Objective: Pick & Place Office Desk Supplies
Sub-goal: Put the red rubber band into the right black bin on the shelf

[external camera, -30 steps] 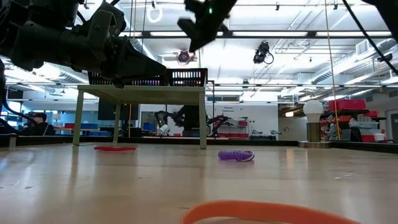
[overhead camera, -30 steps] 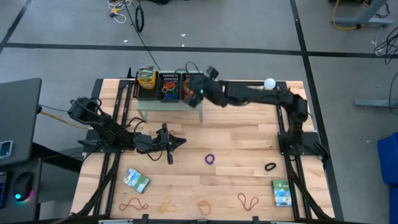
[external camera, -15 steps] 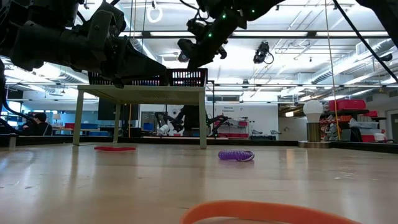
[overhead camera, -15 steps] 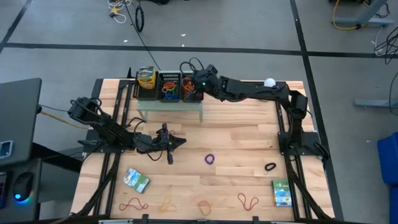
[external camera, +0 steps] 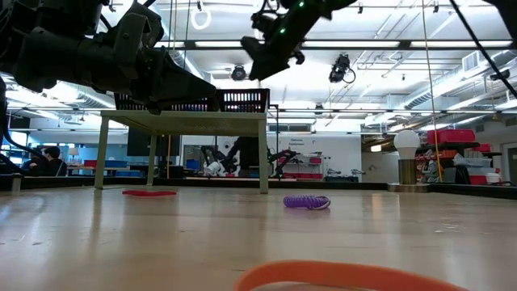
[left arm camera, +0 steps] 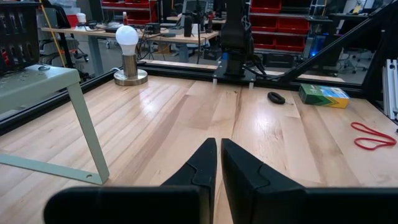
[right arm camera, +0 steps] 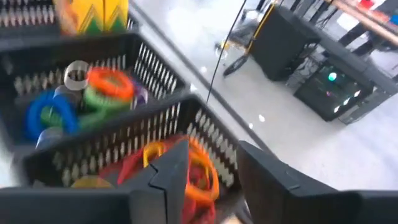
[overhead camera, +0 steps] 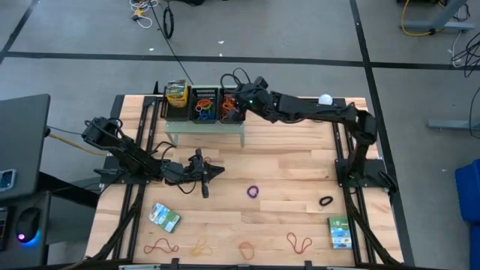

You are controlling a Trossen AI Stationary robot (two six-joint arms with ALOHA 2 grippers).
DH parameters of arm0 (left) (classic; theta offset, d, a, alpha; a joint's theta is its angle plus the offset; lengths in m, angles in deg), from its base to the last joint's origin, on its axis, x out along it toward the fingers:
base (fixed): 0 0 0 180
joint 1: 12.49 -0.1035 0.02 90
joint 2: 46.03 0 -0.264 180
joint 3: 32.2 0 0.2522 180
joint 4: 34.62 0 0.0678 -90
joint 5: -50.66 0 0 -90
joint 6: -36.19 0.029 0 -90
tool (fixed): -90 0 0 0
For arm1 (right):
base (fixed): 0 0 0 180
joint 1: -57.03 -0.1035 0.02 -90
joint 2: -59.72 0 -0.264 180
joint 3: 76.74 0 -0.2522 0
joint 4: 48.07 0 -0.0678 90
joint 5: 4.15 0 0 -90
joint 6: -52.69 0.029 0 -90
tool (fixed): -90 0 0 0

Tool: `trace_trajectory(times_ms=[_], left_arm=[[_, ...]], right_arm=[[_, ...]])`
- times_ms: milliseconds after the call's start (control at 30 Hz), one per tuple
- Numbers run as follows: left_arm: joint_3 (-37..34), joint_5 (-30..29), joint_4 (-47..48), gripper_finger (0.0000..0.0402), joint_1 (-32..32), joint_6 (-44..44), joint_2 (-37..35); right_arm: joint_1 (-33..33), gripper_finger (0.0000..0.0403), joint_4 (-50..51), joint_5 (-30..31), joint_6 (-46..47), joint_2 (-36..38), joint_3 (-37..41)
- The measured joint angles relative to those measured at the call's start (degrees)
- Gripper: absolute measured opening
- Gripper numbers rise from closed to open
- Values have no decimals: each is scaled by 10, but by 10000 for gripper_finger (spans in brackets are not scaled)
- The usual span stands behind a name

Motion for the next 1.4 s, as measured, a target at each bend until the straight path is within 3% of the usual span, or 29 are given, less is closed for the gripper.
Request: trace_trajectory(times_ms=[233,400,667,800,1067,1200,1300,1400], left_arm=[[0,0,0,27,0,0,0],[0,0,0,27,0,0,0],[0,0,0,27,0,0,0],[0,0,0,27,0,0,0],[0,0,4,27,0,0,0],[0,0,5,27,0,0,0],[0,0,5,27,0,0,0],[0,0,5,27,0,0,0]], right_arm=[[-58,73,133,-19,7,50,2],[-115,8,91,-60,47,107,105],[-227,9,-155,-53,139,232,380],[-295,5,-196,-7,177,274,478],[-410,24,-246,110,301,288,580],[-425,25,-348,95,304,287,629],[-424,24,-421,46,249,287,658],[-424,25,-474,35,204,286,677]])
